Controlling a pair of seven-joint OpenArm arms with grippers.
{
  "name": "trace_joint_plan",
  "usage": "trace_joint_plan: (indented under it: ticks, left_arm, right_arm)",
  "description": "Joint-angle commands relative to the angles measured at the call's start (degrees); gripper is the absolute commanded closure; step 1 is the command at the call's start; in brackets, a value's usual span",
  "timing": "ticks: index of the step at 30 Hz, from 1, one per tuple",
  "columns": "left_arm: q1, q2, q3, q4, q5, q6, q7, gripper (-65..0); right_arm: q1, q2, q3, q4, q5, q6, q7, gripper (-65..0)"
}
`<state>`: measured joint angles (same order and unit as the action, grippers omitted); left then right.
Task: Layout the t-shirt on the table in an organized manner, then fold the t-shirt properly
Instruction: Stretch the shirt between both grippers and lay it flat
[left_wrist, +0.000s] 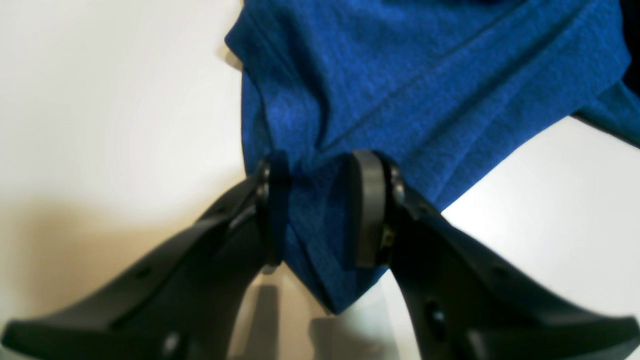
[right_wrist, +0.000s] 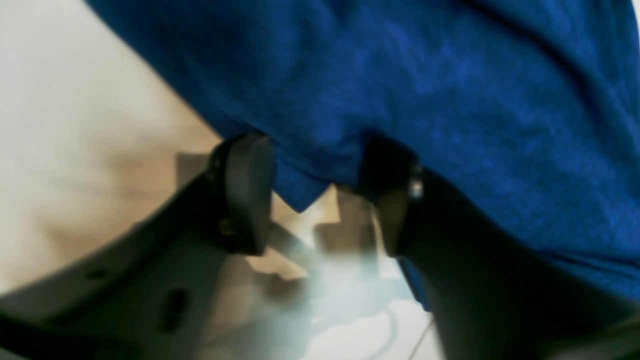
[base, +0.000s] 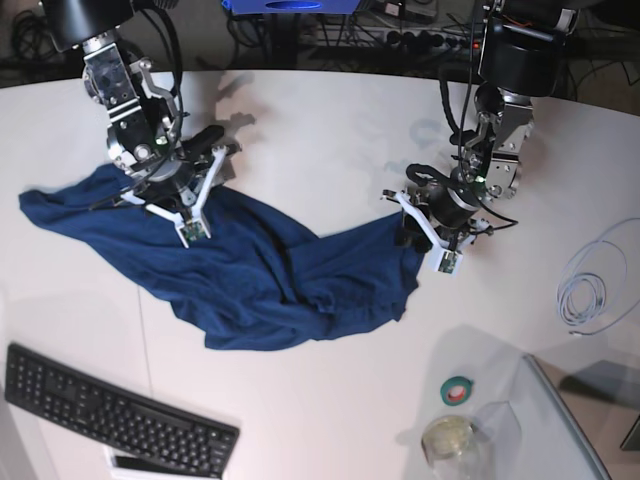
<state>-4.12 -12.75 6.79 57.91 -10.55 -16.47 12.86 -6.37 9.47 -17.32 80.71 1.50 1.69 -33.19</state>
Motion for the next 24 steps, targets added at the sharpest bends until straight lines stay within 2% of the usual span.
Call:
trace_joint_plan:
  ticks: [1, 2, 3, 5, 8, 11, 12, 17, 20, 24]
  left_arm:
    - [0.12, -0.48, -0.06, -0.02, 0.83, 0.43, 3.18, -19.9]
    - [0.12, -0.48, -0.06, -0.02, 0.83, 0.43, 3.18, -19.9]
    - [0.12, -0.48, -0.06, -0.02, 0.83, 0.43, 3.18, -19.9]
    - [0.03, -0.48, -0.06, -0.11, 0.83, 0.43, 3.18, -19.9]
    - [0.03, -1.62, -0.06, -0.20, 0.83, 0.43, 3.18, -19.9]
    - [-0.06, -2.15, -0.06, -0.28, 0.83, 0.43, 3.18, -19.9]
    - [-0.14, -2.59, -0.06, -0.28, 0.83, 0.43, 3.18, -19.9]
    - [-0.50, -2.85, -0.06, -0.28, 0.83, 0.43, 3.18, -19.9]
    - [-0.58, -2.94, -0.06, -0.28, 0.83, 0.43, 3.18, -19.9]
    - [-0.67, -2.94, -0.06, -0.28, 0.83, 0.43, 3.18, -19.9]
  right_arm:
    - [0.70, 0.15, 0.22, 1.18, -0.13, -0.42, 0.88, -11.9]
    - [0.53, 0.15, 0.31, 1.27, -0.13, -0.42, 0.88, -3.0]
    - [0.35, 0.33, 0.40, 1.89, -0.13, -0.42, 0.88, 0.0]
    - [-1.23, 0.59, 1.63, 4.70, -0.13, -0.07, 0.53, -2.0]
    - [-6.07, 2.17, 4.18, 14.90, 0.13, 0.02, -0.26, 0.0]
    - [-9.94, 4.55, 6.64, 26.41, 0.22, 0.37, -3.78, -0.2]
    - [-10.82, 5.07, 7.43, 29.23, 0.22, 1.60, -4.39, -0.2]
    - [-13.01, 4.46, 15.34, 33.71, 0.22, 10.57, -5.71, -0.2]
    - [-13.28, 2.17, 21.23, 33.80, 0.22, 16.90, -6.15, -0.2]
    - [-12.57, -0.64, 31.70, 33.80, 0.22, 29.03, -6.15, -0.2]
